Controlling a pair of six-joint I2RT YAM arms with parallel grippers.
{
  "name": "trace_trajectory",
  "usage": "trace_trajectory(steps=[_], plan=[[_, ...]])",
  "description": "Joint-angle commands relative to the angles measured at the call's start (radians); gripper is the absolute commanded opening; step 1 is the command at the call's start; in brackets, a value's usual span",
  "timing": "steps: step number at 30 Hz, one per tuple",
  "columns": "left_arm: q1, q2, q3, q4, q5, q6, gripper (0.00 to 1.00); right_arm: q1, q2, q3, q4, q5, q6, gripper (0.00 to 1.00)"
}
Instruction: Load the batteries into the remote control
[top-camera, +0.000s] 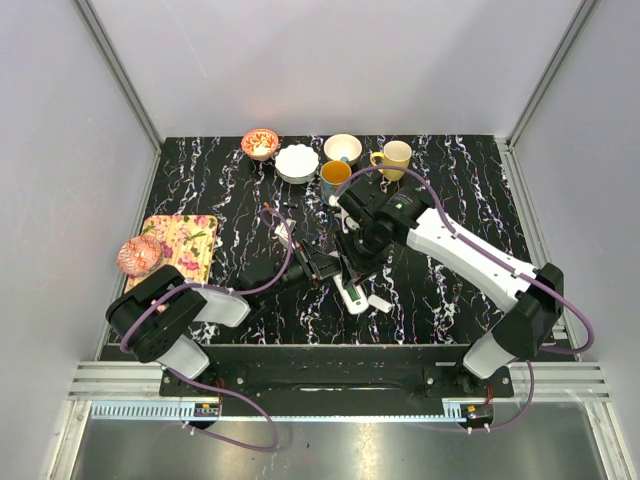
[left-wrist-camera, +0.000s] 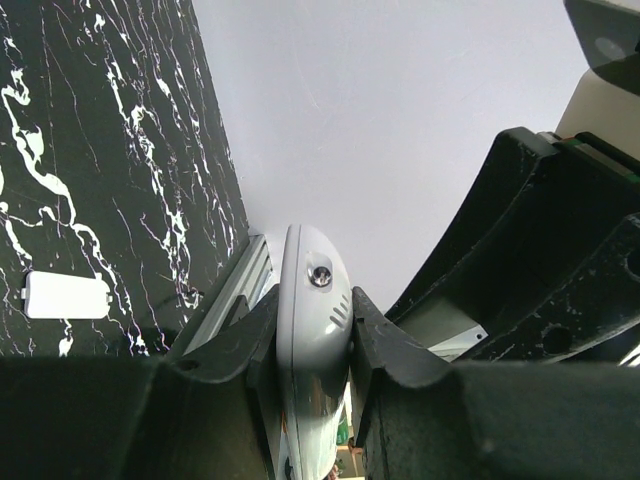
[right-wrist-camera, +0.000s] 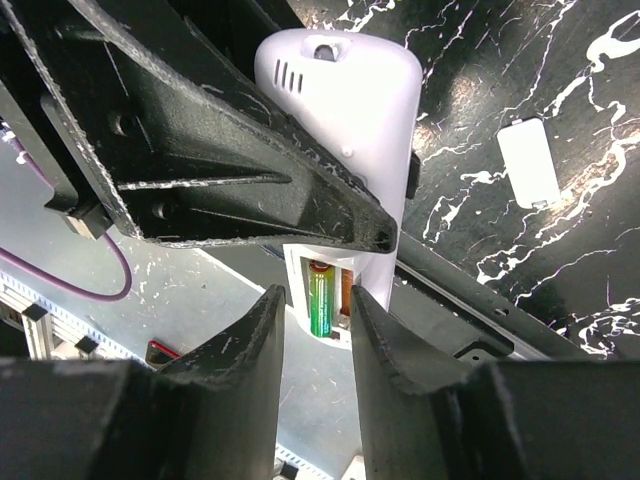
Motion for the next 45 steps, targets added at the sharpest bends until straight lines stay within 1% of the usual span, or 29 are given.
trace_trajectory(steps=[1, 7, 9, 11, 12, 14, 15, 16, 17, 18, 19, 20, 21, 23, 24, 26, 27, 29, 33, 39, 45], plan=[[-0.003, 0.003, 0.011, 0.371, 0.006, -0.018, 0.00, -0.003, -0.036, 0.062, -0.031, 0.045, -0.007, 0.39], [-0.003, 0.014, 0.012, 0.381, 0.009, -0.023, 0.00, -0.001, -0.077, 0.133, -0.033, 0.077, -0.001, 0.40], [-0.003, 0.015, 0.011, 0.382, 0.009, -0.023, 0.00, -0.003, -0.096, 0.136, -0.016, 0.103, 0.012, 0.40], [-0.003, 0.011, 0.009, 0.388, 0.009, -0.028, 0.00, -0.004, -0.137, 0.116, 0.036, 0.133, 0.022, 0.40], [-0.003, 0.009, 0.008, 0.397, 0.010, -0.029, 0.00, -0.006, -0.158, 0.098, 0.094, 0.167, 0.039, 0.40], [-0.002, 0.005, 0.006, 0.405, 0.018, -0.037, 0.00, -0.012, -0.243, 0.003, 0.175, 0.219, 0.076, 0.40], [0.000, 0.001, 0.006, 0.413, 0.021, -0.038, 0.00, -0.020, -0.278, -0.037, 0.274, 0.238, 0.096, 0.40], [0.000, -0.002, 0.004, 0.416, 0.023, -0.041, 0.00, -0.036, -0.353, -0.133, 0.329, 0.244, 0.119, 0.41], [0.001, -0.009, 0.003, 0.417, 0.030, -0.046, 0.00, -0.056, -0.390, -0.183, 0.381, 0.244, 0.134, 0.44], [0.003, -0.014, 0.000, 0.425, 0.032, -0.049, 0.00, -0.076, -0.425, -0.229, 0.469, 0.201, 0.178, 0.58], [0.008, -0.019, -0.002, 0.428, 0.039, -0.057, 0.00, -0.139, -0.479, -0.310, 0.504, 0.160, 0.197, 0.63], [0.008, -0.028, -0.003, 0.434, 0.046, -0.060, 0.00, -0.173, -0.497, -0.344, 0.531, 0.109, 0.213, 0.66], [0.014, -0.035, -0.006, 0.436, 0.052, -0.063, 0.00, -0.205, -0.510, -0.373, 0.582, -0.011, 0.239, 0.68], [0.017, -0.052, -0.012, 0.436, 0.059, -0.064, 0.00, -0.259, -0.522, -0.452, 0.627, -0.112, 0.260, 0.69], [0.018, -0.058, -0.017, 0.436, 0.063, -0.064, 0.00, -0.262, -0.521, -0.475, 0.680, -0.200, 0.277, 0.69], [0.023, -0.068, -0.017, 0.436, 0.069, -0.071, 0.00, -0.262, -0.516, -0.544, 0.740, -0.276, 0.302, 0.69], [0.023, -0.069, -0.016, 0.436, 0.073, -0.072, 0.00, -0.264, -0.513, -0.582, 0.793, -0.341, 0.317, 0.69], [0.023, -0.080, -0.011, 0.436, 0.076, -0.072, 0.00, -0.262, -0.513, -0.613, 0.835, -0.403, 0.340, 0.69], [0.025, -0.091, 0.006, 0.436, 0.089, -0.072, 0.00, -0.262, -0.507, -0.686, 0.939, -0.472, 0.377, 0.70], [0.024, -0.089, 0.020, 0.436, 0.099, -0.074, 0.00, -0.264, -0.501, -0.745, 1.053, -0.554, 0.441, 0.70], [0.024, -0.094, 0.026, 0.436, 0.098, -0.075, 0.00, -0.264, -0.484, -0.783, 1.085, -0.603, 0.463, 0.68]])
